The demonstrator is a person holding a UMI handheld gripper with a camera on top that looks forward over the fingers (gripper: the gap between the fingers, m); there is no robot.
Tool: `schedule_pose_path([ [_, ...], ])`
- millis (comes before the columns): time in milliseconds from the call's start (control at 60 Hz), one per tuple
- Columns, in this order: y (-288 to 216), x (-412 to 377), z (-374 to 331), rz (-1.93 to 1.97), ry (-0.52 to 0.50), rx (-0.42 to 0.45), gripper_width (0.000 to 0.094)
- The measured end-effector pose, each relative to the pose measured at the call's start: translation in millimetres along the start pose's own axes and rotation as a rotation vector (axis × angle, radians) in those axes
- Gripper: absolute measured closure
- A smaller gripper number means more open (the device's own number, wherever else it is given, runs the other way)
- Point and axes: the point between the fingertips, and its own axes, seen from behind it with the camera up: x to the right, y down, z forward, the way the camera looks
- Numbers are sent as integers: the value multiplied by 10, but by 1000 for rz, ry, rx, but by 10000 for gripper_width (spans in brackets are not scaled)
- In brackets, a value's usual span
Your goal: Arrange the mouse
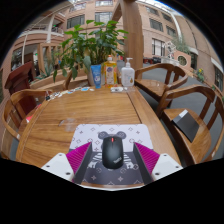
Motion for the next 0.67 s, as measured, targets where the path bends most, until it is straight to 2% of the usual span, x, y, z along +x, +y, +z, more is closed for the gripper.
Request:
schedule_pose_path([
  [100, -175, -19, -417, -38, 28, 75, 75],
  [217, -207, -116, -905, -58, 36, 112, 77],
  [350, -163, -241, -1335, -57, 17, 126, 84],
  [483, -95, -246, -1646, -96, 46, 159, 83],
  [667, 60, -255, -1827, -81, 50, 142, 84],
])
